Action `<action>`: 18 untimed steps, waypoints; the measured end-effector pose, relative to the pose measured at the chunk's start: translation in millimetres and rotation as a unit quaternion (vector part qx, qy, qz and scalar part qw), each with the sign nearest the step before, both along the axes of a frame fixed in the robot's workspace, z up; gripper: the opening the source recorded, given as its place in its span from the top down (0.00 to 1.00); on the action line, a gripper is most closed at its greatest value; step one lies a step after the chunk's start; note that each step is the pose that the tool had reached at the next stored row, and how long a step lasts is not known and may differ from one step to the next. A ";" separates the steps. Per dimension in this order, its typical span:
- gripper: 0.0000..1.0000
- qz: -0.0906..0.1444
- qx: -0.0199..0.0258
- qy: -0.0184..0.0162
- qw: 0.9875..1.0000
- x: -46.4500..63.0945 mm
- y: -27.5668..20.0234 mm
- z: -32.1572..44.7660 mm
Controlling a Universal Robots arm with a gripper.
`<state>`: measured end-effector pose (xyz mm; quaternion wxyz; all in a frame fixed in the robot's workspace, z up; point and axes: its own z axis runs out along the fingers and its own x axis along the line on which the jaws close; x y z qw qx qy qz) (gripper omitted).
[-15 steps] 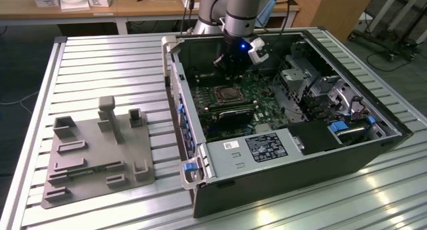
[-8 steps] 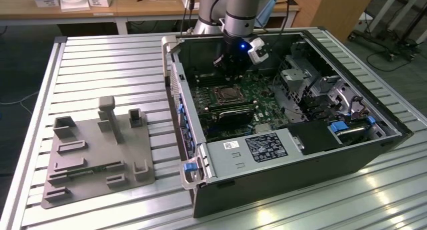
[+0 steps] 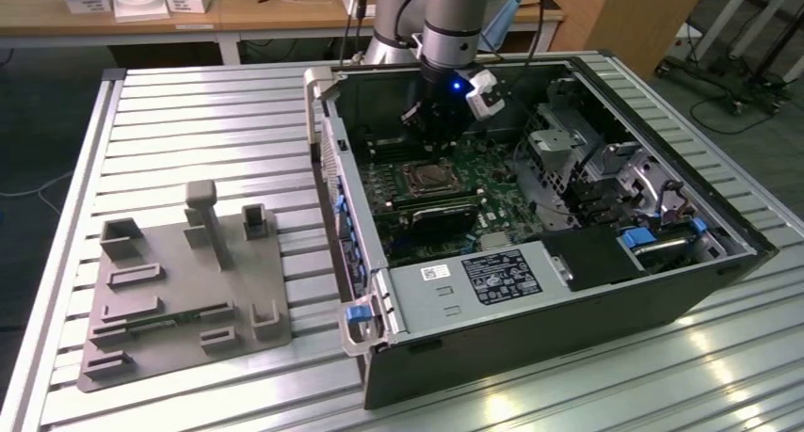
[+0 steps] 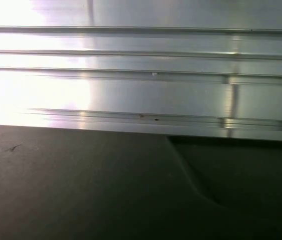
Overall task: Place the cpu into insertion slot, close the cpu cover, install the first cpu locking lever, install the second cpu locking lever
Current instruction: 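Install the first cpu locking lever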
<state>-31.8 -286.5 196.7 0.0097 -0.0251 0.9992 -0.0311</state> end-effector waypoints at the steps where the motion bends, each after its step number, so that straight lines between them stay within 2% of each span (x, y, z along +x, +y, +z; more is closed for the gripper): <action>1: 0.90 0.000 0.000 0.000 1.000 0.0 0.0 0.0; 12: 0.90 0.000 0.000 0.000 1.000 -0.2 0.0 0.2; 18: 0.90 0.000 0.001 0.000 1.000 0.6 -0.1 0.4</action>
